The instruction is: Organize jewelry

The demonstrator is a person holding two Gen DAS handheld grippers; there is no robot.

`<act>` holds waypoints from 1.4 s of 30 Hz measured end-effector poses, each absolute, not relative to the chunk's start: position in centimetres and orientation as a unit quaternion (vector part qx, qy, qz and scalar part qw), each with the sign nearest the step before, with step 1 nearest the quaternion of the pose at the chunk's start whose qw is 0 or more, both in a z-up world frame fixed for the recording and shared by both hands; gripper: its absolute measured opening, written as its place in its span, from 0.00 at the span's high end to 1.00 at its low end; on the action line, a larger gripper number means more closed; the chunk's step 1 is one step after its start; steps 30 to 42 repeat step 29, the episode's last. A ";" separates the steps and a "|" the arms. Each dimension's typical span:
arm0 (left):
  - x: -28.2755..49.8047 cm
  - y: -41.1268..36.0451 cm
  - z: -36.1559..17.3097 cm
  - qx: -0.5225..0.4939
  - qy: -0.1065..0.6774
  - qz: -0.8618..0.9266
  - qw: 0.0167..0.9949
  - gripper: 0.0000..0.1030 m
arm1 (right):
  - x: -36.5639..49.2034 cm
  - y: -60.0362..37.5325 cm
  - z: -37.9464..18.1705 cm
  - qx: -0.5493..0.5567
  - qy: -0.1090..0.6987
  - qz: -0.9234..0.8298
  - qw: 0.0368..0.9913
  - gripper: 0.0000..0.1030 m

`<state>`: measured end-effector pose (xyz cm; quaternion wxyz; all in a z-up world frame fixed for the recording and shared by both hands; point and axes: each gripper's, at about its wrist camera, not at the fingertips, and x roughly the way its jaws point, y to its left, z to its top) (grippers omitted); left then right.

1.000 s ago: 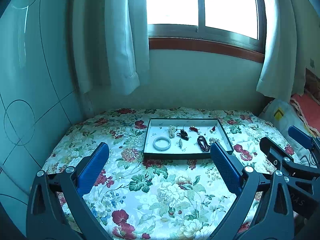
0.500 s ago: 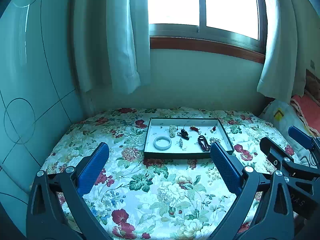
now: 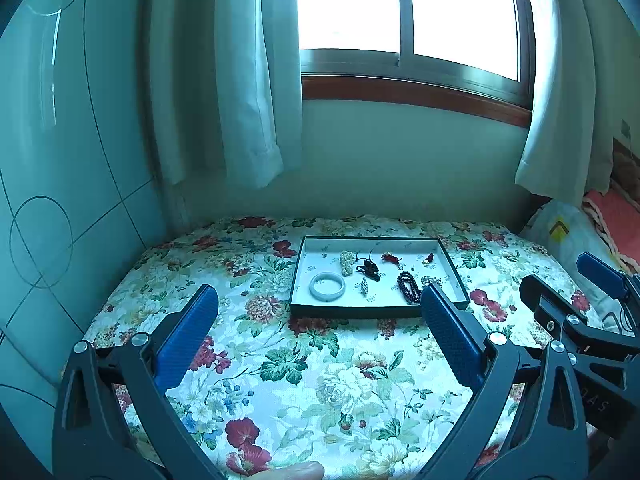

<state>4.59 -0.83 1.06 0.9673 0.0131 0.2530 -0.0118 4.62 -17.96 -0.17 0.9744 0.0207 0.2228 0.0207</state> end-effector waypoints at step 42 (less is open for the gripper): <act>6.9 -0.4 -1.1 0.007 0.271 -0.002 0.962 0.02 | 6.0 -19.0 -1.6 0.024 0.239 0.016 0.971 0.17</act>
